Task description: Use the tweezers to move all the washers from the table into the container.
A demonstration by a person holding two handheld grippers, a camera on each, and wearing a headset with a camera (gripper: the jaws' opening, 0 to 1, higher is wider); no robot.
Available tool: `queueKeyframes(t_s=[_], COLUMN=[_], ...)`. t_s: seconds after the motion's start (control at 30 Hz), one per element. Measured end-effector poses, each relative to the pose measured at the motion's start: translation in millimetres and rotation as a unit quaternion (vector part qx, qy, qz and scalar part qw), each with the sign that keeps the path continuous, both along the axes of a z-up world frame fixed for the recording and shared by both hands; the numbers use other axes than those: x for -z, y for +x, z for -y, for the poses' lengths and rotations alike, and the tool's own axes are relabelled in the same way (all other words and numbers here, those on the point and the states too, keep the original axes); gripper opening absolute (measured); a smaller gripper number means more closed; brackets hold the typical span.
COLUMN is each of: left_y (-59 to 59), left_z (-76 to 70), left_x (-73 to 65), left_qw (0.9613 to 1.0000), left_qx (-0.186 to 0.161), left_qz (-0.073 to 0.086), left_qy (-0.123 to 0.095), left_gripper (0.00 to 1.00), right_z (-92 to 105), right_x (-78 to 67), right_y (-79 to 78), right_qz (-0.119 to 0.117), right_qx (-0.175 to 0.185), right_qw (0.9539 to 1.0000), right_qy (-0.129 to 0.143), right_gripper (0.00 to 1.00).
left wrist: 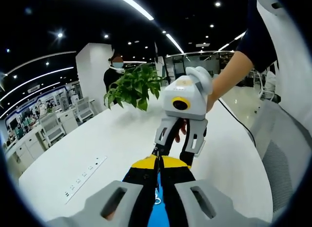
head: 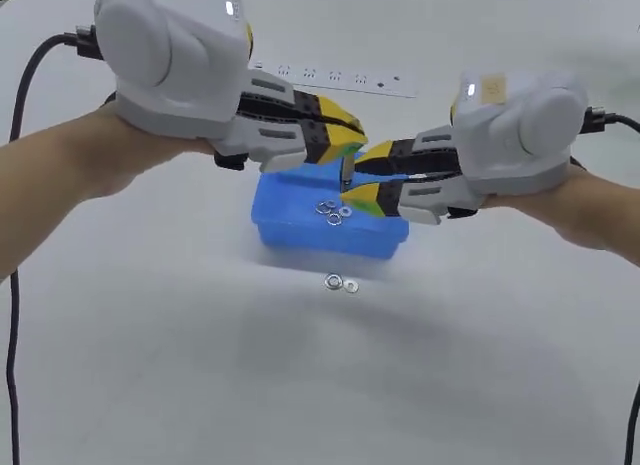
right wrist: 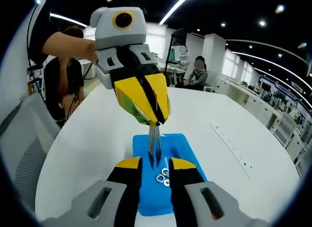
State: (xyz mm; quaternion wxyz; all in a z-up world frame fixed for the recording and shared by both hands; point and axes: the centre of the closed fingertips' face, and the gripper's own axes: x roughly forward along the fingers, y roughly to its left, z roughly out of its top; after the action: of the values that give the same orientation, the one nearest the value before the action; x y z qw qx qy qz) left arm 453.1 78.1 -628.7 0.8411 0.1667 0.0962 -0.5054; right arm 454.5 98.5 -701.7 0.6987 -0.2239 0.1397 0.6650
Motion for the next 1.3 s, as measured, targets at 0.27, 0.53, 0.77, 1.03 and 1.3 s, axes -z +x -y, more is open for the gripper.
queueKeyframes(t_s=[0.27, 0.53, 0.77, 1.03, 1.3], left_y=[-11.2, -34.6, -52.7, -62.0, -69.4], left_z=[-4.7, 7.4, 9.1, 5.9, 10.9], left_x=[-10.4, -21.3, -2.3, 16.0, 45.3], left_qw=[0.9999, 0.9988, 0.9988, 0.9987, 0.9992], left_qx=[-0.008, 0.004, 0.006, 0.002, 0.007], left_qz=[0.010, 0.042, 0.030, 0.021, 0.002], left_qy=[0.001, -0.024, -0.037, -0.046, -0.040], left_gripper=[0.05, 0.05, 0.05, 0.05, 0.05], right_z=[20.0, 51.6, 76.2, 94.0, 93.4], right_x=[-3.4, -5.4, 11.3, 29.0, 53.8], right_y=[-0.8, -11.3, -29.4, -72.1, -102.8], right_qz=[-0.005, -0.002, -0.029, -0.038, -0.065], right_qx=[0.038, 0.082, 0.086, 0.036, 0.020], right_qw=[0.9992, 0.9962, 0.9958, 0.9982, 0.9965], right_qy=[0.010, 0.026, 0.009, -0.030, -0.050], right_gripper=[0.46, 0.69, 0.82, 1.00, 1.00])
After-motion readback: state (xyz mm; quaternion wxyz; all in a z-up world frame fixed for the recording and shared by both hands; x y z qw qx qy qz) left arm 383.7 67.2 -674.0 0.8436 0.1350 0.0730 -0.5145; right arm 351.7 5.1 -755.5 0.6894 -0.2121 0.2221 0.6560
